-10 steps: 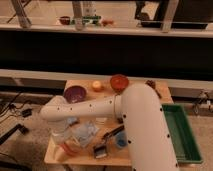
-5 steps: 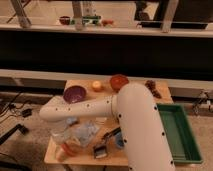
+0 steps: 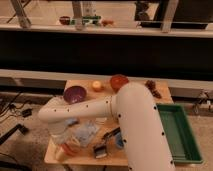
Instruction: Place pepper in paper cup
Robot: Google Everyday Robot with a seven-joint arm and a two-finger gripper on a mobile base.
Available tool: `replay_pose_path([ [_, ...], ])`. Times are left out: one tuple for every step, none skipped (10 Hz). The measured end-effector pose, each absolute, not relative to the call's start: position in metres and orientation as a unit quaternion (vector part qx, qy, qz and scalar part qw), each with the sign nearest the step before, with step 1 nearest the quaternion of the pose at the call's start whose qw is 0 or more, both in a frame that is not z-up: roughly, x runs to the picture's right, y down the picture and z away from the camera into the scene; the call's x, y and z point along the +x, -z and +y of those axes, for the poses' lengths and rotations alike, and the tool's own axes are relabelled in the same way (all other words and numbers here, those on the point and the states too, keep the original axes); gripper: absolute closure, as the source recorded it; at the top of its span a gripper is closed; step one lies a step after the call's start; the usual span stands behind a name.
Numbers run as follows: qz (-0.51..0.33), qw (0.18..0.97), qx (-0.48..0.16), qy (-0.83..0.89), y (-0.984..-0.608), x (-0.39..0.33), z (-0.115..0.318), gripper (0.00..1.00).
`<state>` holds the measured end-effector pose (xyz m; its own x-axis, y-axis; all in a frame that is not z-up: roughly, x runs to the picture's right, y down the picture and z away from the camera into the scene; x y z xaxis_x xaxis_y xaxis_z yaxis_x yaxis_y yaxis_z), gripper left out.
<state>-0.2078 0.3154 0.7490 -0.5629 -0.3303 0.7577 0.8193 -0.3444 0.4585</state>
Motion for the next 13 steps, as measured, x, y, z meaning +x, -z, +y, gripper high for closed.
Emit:
replay_pose_path([
  [-0.433,0.372,-0.281,0.771,-0.7477,-0.2081,0.3164,0.34],
  [-0.433,0.372,-0.281,0.772,-0.747,-0.2086,0.3172,0.44],
  [-0.433,0.371,-0.281,0.772,-0.7468,-0.2092,0.3178,0.55],
  [-0.435,0.371,-0.283,0.77,-0.7481,-0.2107,0.3189,0.67],
  [-0.436,0.368,-0.287,0.769,-0.7494,-0.2105,0.3194,0.67],
  [-0.436,0.366,-0.293,0.769,-0.7511,-0.21,0.32,0.67],
  [-0.436,0.364,-0.296,0.768,-0.7519,-0.21,0.3201,0.67],
  [-0.435,0.363,-0.298,0.768,-0.7526,-0.21,0.3203,0.69],
  [-0.436,0.363,-0.3,0.767,-0.7528,-0.21,0.3205,0.77],
  [-0.435,0.363,-0.299,0.768,-0.7529,-0.2099,0.3199,0.86],
  [-0.431,0.363,-0.295,0.772,-0.7524,-0.2105,0.3183,0.95],
  [-0.429,0.367,-0.288,0.774,-0.7505,-0.2113,0.3163,1.0],
  [-0.428,0.372,-0.274,0.777,-0.744,-0.2136,0.3136,1.0],
])
